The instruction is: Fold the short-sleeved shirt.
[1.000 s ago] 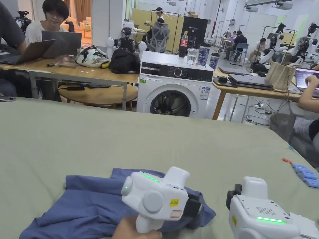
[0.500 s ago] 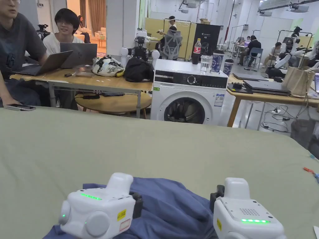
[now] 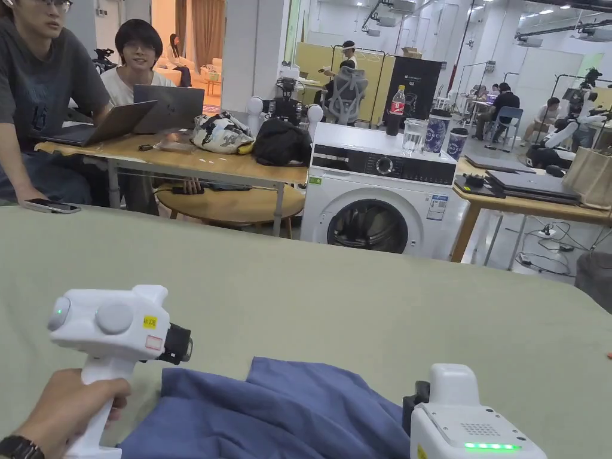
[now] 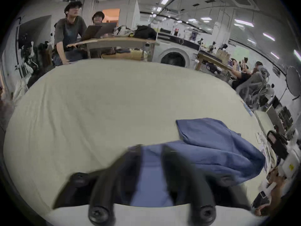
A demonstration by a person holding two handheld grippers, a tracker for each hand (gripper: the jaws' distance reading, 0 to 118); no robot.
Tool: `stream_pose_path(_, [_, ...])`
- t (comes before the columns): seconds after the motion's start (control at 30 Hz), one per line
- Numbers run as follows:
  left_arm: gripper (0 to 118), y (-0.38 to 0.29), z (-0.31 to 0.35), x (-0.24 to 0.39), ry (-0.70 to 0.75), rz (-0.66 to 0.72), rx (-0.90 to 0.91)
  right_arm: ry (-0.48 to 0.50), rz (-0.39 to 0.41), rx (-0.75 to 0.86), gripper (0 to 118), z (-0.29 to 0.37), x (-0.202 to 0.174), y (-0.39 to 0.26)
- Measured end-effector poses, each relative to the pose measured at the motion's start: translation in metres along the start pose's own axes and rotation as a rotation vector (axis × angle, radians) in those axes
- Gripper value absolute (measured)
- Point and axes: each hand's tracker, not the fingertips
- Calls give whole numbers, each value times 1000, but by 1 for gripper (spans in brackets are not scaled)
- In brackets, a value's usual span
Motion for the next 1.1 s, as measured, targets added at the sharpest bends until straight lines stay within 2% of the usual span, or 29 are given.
stream_pose_path(0.03, [47,4,-10,-4,8,15,-20,1,5,-5,0,-2,1,-1])
stream_pose_path(0.13, [68,5,-38,-8,30,29,-62,-8,22,-18,0,-5,3,-3])
stream_pose_path(0.2, [69,-2,-66,-8,51,36,-161,-12,29,-30,0,-8,6,-6])
stream_pose_path(0.3, [69,-26,-102,-4,121,-28,-313,-19,35,-55,0,-10,13,-9])
stream_pose_path(0.33, [69,-27,-92,2,122,-69,-172,-24,37,-63,0,-11,17,-10])
stream_pose_path(0.4, [62,-28,-89,10,173,-42,-156,-32,39,-76,0,-14,23,-10])
stream_pose_path(0.47, [16,-33,-83,20,170,-114,-100,-39,24,-88,0,-19,30,-6])
stream_pose_path(0.5, [0,-36,-81,25,156,-148,-86,-40,13,-102,0,-26,35,-4])
stream_pose_path(0.53, [0,-38,-76,29,184,-159,-83,-37,5,-114,0,-32,40,1])
stream_pose_path(0.67, [0,-48,-62,24,113,-125,-37,-13,5,-206,0,-64,53,21])
stream_pose_path(0.7, [0,-50,-54,24,110,-110,-27,-6,13,-243,4,-75,56,26])
stream_pose_path(0.8, [0,-56,-33,24,81,-87,18,34,34,-340,43,-120,62,38])
stream_pose_path(0.83, [0,-57,-28,24,74,-85,19,48,35,-383,48,-136,61,39])
stream_pose_path(0.87, [0,-58,-24,23,66,-84,20,55,42,-421,48,-151,59,39])
stream_pose_path(0.9, [0,-59,-20,23,62,-74,27,79,55,-472,61,-168,56,38])
stream_pose_path(0.93, [0,-60,-17,24,58,-68,30,102,57,-503,64,-182,53,34])
stream_pose_path(1.1, [0,-64,-13,21,44,-60,22,115,112,-715,64,-226,29,-4])
